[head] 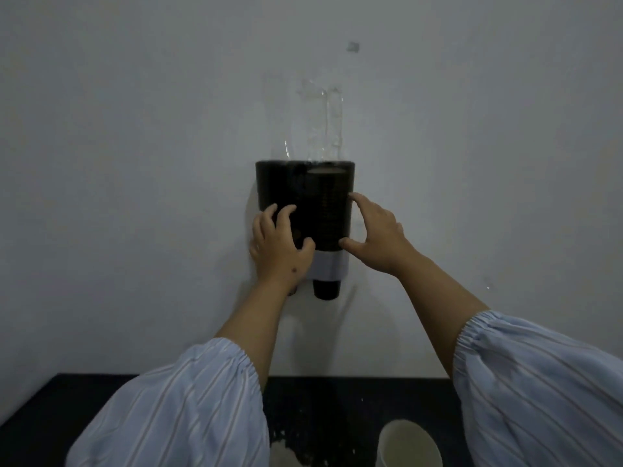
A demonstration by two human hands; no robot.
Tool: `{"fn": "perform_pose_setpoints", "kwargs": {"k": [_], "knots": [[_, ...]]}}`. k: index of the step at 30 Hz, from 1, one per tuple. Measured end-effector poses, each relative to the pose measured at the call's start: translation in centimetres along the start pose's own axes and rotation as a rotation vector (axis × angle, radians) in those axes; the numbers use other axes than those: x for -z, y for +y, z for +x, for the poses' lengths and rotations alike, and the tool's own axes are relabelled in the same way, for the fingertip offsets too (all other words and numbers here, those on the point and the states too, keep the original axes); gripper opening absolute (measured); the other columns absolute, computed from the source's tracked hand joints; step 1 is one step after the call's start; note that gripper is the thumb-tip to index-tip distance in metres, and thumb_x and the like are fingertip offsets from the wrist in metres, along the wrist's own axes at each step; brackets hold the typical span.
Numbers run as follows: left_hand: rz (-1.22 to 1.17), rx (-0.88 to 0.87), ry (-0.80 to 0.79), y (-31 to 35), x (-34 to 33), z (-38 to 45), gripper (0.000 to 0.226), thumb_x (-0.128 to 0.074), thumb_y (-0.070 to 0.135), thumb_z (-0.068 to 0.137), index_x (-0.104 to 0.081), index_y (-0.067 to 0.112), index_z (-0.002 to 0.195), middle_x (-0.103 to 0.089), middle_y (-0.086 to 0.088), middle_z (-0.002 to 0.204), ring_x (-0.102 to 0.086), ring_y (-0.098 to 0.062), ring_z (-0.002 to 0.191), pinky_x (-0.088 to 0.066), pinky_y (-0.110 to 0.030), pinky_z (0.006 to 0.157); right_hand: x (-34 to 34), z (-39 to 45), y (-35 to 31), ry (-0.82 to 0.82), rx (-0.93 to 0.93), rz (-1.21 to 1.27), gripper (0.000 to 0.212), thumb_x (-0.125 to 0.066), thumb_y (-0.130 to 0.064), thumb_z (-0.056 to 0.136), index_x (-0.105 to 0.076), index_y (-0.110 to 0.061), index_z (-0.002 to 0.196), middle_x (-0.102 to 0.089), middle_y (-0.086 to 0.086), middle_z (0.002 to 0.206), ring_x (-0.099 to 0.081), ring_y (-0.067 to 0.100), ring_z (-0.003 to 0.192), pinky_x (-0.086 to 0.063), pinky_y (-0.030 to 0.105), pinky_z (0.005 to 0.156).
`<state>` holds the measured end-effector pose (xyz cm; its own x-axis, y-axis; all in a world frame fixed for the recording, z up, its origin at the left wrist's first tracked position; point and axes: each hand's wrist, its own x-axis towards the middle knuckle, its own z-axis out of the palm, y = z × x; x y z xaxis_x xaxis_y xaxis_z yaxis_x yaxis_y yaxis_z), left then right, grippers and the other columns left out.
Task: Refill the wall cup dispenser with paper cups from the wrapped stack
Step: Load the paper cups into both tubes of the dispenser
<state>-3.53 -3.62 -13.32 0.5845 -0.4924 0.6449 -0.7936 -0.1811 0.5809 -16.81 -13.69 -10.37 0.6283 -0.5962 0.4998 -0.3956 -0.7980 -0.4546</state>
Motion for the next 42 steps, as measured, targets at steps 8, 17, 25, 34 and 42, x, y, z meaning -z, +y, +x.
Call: {"fn": "perform_pose_setpoints", "kwargs": {"k": [8, 17, 25, 34, 42], "knots": [[-0.207, 0.176, -0.403, -1.3, -2.4, -11.6, 0.050, -0.057, 0.019, 0.086, -0.042, 0.017, 0.134, -0.042, -0.008, 0.138, -0.036, -0.026, 0.130, -0.033, -0.041, 0.109, 0.5, -10.2, 3.5, -0.256, -0.228, 0.114, 0.069, -0.063, -0.033, 0.086, -0.027, -0.024, 0.144, -0.036, 0.006, 0.149, -0.037, 0.026, 0.134, -0.037, 0.037, 0.105], [-0.413, 0.515, -0.626, -2.1, -4.1, -22.5, 0.047, -0.054, 0.027, 0.093, -0.040, 0.016, 0.136, -0.041, -0.009, 0.143, -0.041, -0.022, 0.131, -0.036, -0.034, 0.105, -1.7, -20.1, 6.1, -0.300, -0.469, 0.415, 0.062, -0.053, -0.048, 0.089, -0.032, -0.025, 0.142, -0.038, 0.004, 0.148, -0.040, 0.023, 0.132, -0.038, 0.033, 0.095], [-0.537, 0.968, -0.820, -2.0, -5.6, -27.6, 0.064, -0.042, 0.059, 0.089, -0.028, 0.029, 0.143, -0.034, -0.001, 0.151, -0.042, -0.029, 0.131, -0.036, -0.047, 0.102, -4.5, -26.6, 7.3, -0.278, -0.656, 0.612, 0.052, -0.031, -0.044, 0.098, -0.033, -0.017, 0.143, -0.035, 0.004, 0.149, -0.033, 0.019, 0.135, -0.024, 0.026, 0.100], [-0.637, 1.057, -0.843, -1.3, -7.1, -29.0, 0.072, -0.041, 0.069, 0.082, -0.032, 0.031, 0.143, -0.039, -0.004, 0.149, -0.042, -0.030, 0.132, -0.031, -0.055, 0.109, -7.1, -29.2, 7.9, -0.306, -0.808, 0.830, 0.058, -0.023, -0.053, 0.097, -0.030, -0.024, 0.147, -0.033, 0.003, 0.153, -0.031, 0.020, 0.140, -0.023, 0.046, 0.118], [-0.684, 1.105, -0.808, -1.2, -7.1, -29.0, 0.072, -0.042, 0.069, 0.082, -0.035, 0.030, 0.141, -0.042, -0.006, 0.147, -0.045, -0.032, 0.129, -0.034, -0.052, 0.107, -7.2, -28.8, 6.8, -0.314, -0.784, 0.890, 0.042, -0.020, -0.043, 0.100, -0.039, -0.031, 0.136, -0.049, -0.001, 0.137, -0.050, 0.012, 0.117, -0.040, 0.028, 0.100]]}}
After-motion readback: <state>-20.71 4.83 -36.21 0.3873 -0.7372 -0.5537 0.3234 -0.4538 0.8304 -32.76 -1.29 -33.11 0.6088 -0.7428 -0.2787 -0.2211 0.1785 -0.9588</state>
